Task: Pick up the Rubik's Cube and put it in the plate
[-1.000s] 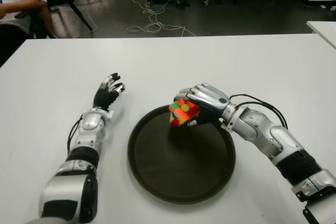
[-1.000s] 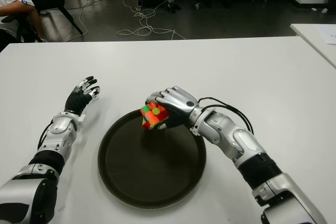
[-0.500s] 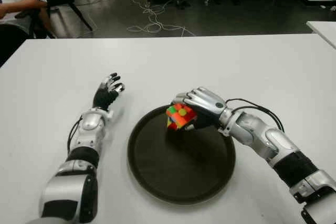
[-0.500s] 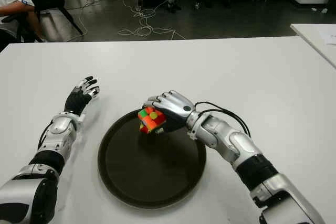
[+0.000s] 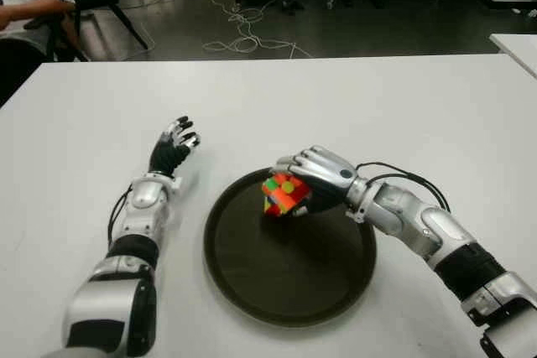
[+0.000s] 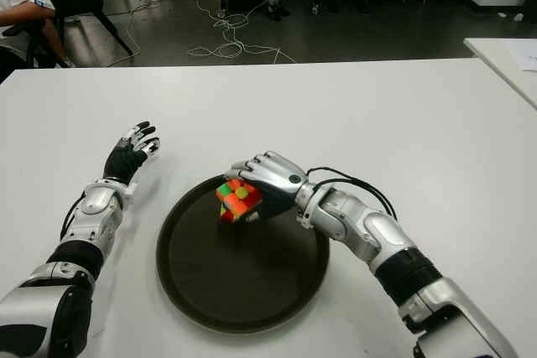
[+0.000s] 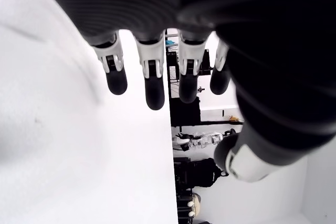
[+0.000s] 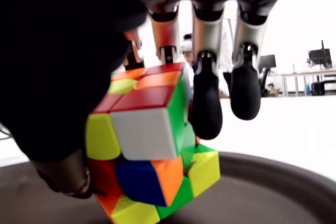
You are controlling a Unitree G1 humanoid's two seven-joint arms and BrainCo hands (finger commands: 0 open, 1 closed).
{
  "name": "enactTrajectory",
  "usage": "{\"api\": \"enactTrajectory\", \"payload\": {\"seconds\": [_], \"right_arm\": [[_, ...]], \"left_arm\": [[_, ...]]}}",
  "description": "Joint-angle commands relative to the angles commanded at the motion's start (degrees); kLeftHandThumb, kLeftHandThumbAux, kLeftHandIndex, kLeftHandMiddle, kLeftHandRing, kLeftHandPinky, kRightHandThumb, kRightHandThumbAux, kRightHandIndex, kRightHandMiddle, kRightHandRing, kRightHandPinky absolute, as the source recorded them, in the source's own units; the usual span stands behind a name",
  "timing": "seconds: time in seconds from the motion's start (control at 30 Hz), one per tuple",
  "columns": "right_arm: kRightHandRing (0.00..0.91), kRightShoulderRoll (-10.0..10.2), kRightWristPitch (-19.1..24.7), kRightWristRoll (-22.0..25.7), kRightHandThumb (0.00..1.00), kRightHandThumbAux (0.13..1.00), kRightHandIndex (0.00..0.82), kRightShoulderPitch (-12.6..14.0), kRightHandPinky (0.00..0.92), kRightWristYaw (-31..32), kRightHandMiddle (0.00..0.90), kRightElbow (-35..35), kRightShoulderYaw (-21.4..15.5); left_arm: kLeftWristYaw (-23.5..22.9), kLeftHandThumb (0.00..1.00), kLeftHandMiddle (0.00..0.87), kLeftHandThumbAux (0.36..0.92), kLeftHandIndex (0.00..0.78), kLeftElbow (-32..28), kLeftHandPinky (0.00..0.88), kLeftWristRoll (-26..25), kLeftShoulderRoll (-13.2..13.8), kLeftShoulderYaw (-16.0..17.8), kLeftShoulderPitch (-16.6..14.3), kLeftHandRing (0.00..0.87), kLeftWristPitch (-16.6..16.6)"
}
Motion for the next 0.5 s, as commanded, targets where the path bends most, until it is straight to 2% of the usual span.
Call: {"api": "enactTrajectory", "payload": {"seconds": [0.5], "right_arm": [[0.658,0.35,0.49,1.04,0.692,0.729,0.425,0.61,0.675,1.17,0.636,-1.00,-0.57]], "left_arm": [[0.76,0.191,0.117,0.713,0.065,-0.10,0.070,0.24,-0.08,-0.33,-0.01,0.103,-0.01]]}}
